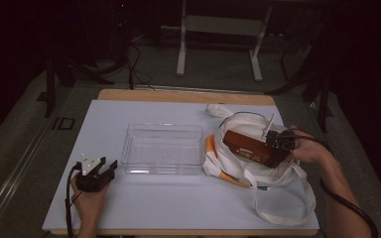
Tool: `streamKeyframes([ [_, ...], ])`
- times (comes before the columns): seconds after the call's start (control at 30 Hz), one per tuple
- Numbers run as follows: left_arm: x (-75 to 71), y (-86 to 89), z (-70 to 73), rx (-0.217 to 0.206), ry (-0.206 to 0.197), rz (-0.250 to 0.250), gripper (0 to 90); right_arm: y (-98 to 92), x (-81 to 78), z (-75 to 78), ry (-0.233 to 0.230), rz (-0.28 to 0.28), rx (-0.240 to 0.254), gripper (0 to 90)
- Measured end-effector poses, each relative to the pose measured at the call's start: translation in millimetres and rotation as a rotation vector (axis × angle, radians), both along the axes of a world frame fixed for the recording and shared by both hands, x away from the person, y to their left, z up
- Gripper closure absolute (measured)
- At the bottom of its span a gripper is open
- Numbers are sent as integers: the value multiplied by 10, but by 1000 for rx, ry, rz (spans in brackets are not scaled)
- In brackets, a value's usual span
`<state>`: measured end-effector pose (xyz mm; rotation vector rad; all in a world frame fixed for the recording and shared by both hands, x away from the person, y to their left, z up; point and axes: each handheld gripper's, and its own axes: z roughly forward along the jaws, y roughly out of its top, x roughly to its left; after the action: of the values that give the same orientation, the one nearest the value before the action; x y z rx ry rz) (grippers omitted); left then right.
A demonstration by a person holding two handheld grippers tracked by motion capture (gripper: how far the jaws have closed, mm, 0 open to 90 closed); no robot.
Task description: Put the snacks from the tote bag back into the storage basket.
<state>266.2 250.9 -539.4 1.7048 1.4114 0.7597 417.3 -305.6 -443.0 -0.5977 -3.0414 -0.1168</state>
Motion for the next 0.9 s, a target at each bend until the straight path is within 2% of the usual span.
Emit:
streamKeyframes([
  [0.9, 0, 0, 0, 0, 0, 0, 530, 14, -35, 361, -53, 20, 25, 432],
])
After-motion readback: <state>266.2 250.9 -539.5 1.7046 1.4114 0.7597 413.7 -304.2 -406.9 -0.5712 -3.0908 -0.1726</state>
